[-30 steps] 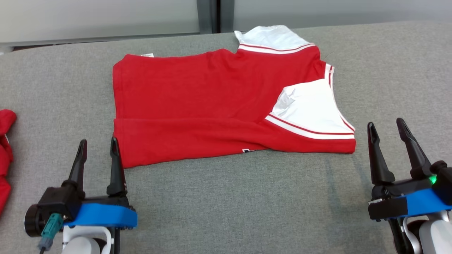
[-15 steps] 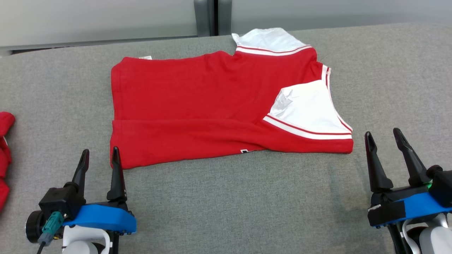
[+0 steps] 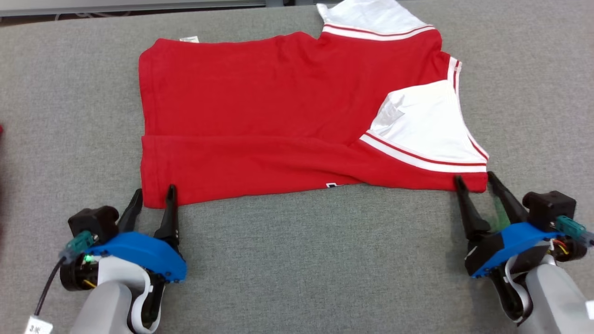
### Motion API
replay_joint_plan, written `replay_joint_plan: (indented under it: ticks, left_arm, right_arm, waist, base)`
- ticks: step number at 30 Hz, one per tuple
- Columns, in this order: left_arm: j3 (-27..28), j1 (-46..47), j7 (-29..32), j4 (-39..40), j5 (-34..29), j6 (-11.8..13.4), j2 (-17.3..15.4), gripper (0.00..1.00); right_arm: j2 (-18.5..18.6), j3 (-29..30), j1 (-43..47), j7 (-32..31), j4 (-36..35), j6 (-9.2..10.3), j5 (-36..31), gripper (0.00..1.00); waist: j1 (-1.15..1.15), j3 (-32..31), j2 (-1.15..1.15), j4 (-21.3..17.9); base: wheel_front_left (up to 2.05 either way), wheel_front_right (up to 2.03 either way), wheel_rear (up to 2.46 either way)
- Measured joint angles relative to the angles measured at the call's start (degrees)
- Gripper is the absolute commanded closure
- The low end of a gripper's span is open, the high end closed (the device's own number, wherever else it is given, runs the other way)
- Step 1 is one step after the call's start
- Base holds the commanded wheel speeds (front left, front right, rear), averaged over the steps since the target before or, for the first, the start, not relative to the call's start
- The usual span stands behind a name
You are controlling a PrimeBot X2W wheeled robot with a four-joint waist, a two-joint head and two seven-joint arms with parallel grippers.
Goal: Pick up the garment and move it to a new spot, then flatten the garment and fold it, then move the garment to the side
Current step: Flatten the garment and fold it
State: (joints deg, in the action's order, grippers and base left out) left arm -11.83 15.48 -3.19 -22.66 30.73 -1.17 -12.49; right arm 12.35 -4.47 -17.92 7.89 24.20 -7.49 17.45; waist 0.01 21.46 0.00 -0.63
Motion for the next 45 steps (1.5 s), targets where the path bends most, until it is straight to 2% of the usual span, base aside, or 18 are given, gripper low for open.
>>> replay_joint_plan:
  ticks: [3,4,5,6,12,16,20,25,31,39,40,41,42,45]
  left_arm:
    - [-0.09,1.94,2.49,-2.23,2.34,-1.96,0.42,0.0]
    - [-0.37,2.4,3.03,-2.6,2.46,-2.41,0.23,0.28]
    - [-0.56,2.63,3.78,-2.86,2.79,-2.97,0.12,0.94]
    - [-0.59,2.88,4.14,-2.99,3.45,-3.28,0.1,1.0]
    - [-1.08,2.15,2.35,-1.35,3.37,-3.76,-0.07,1.0]
    - [-1.01,-0.62,1.65,2.54,2.9,-2.79,-0.98,1.0]
    - [-0.86,-5.55,4.12,7.31,3.18,-1.3,-2.1,1.0]
    - [-0.6,-12.35,8.46,12.85,4.44,1.2,-3.36,1.0]
    - [-0.92,-21.24,12.51,16.12,7.0,3.85,-3.13,1.0]
    - [-2.09,-23.98,14.04,13.3,8.11,4.07,-2.48,1.0]
    - [-2.21,-23.97,14.1,12.85,8.11,3.71,-2.46,1.0]
    - [-2.27,-23.88,13.63,12.24,7.95,3.7,-2.47,0.0]
    - [-2.49,-23.67,13.3,11.71,7.62,3.65,-2.48,0.0]
    - [-2.29,-23.21,9.54,11.45,5.97,4.11,-2.27,0.0]
  right_arm:
    - [0.32,-2.34,-2.27,0.01,3.32,0.0,1.97,0.0]
    - [0.48,-2.81,-2.92,0.12,4.06,0.0,2.61,0.33]
    - [0.67,-3.31,-3.46,0.27,4.6,0.0,3.36,0.64]
    - [0.82,-3.78,-3.88,0.48,5.12,0.0,3.9,1.0]
    - [2.22,-5.2,-4.02,3.02,5.39,-0.01,6.81,1.0]
    - [2.94,-4.45,-0.38,3.8,2.61,-0.01,8.42,1.0]
    - [3.24,-2.85,5.46,2.92,-1.83,-0.02,8.37,1.0]
    - [1.52,0.38,13.78,0.31,-8.21,-0.05,7.42,1.0]
    - [-3.57,4.31,25.83,-5.68,-16.12,-0.04,4.57,1.0]
    - [-4.92,5.21,29.92,-8.22,-16.08,-0.02,3.66,1.0]
    - [-4.94,5.26,29.93,-8.25,-15.83,-0.02,3.63,0.75]
    - [-4.98,5.25,29.9,-8.23,-15.62,-0.02,3.52,0.06]
    - [-4.98,5.21,29.77,-8.09,-15.45,-0.02,3.22,0.0]
    - [-4.88,5.95,28.82,-5.67,-16.3,-0.01,2.33,0.0]
  waist:
    - [-0.01,0.5,-0.01,0.37]
    - [-0.01,0.54,-0.01,0.4]
    - [-0.02,0.53,-0.01,0.39]
    - [-0.01,0.48,-0.01,0.37]
    - [0.0,-0.79,0.0,0.62]
    - [-0.01,-2.92,0.0,1.21]
    - [-0.01,-5.28,0.01,1.32]
    - [-0.02,-8.17,0.0,0.89]
    - [-0.02,-11.83,0.0,0.19]
    - [-0.02,-13.73,0.0,0.05]
    - [-0.02,-13.75,0.0,0.07]
    - [-0.02,-13.75,0.0,0.08]
    - [-0.01,-13.77,0.0,0.07]
    - [-0.01,-13.56,0.0,-0.08]
  base:
    - [0.0,0.0,0.0]
    - [0.0,0.0,0.0]
    - [0.0,0.0,0.0]
    - [0.0,0.0,0.0]
    - [0.0,0.0,0.0]
    - [0.0,0.0,0.0]
    - [0.0,0.0,0.0]
    - [0.0,0.0,0.0]
    - [0.0,0.0,0.0]
    - [0.0,0.0,0.0]
    - [0.0,0.0,0.0]
    - [0.0,0.0,0.0]
    - [0.0,0.0,0.0]
    - [0.0,0.0,0.0]
